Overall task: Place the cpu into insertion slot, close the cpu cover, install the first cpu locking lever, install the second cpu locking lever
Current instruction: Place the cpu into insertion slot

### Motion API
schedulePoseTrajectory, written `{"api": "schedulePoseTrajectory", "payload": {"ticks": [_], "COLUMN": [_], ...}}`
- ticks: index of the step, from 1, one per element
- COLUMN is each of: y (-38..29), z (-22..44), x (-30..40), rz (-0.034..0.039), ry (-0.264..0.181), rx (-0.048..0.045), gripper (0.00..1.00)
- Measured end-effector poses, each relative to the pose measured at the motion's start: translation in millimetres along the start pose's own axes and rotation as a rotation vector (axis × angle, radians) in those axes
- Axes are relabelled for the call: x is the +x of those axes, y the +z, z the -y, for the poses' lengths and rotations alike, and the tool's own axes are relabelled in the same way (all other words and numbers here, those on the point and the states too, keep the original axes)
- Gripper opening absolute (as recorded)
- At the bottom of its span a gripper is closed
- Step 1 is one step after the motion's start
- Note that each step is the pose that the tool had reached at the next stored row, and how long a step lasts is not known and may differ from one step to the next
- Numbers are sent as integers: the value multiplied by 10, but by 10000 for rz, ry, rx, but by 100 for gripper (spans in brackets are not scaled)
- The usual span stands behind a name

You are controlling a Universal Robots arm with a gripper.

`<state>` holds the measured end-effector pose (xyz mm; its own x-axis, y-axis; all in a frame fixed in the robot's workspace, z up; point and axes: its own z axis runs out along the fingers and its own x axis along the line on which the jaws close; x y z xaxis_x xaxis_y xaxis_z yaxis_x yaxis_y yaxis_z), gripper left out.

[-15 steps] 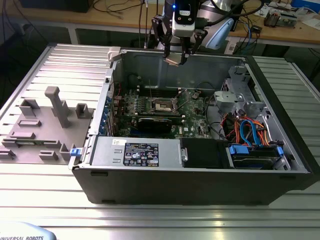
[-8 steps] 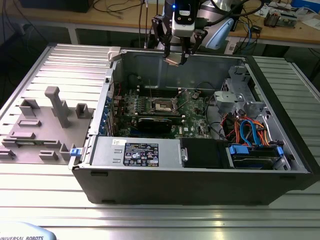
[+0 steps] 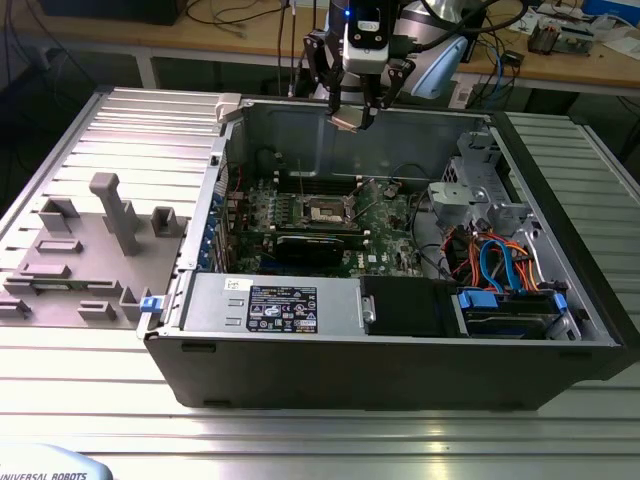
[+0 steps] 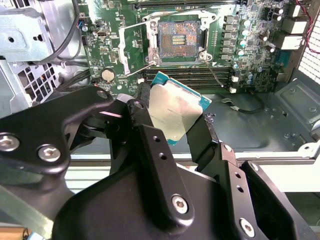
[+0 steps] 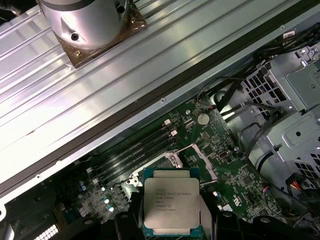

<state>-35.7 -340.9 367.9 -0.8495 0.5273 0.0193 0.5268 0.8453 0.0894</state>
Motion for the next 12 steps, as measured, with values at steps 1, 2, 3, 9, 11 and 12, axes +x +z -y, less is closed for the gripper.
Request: {"api": "schedulePoseTrajectory", "payload": {"ticks": [1, 2, 3, 9, 11, 12], "y": [0, 0, 0, 0, 0, 0], "z": [0, 0, 0, 0, 0, 0], "x": [0, 0, 0, 0, 0, 0], "rz": [0, 0, 1, 8, 10, 10], "ry": [1, 4, 14, 88, 113, 123], "rx": [0, 0, 0, -1, -2, -2], "gripper": [54, 54, 54, 54, 54, 54]}}
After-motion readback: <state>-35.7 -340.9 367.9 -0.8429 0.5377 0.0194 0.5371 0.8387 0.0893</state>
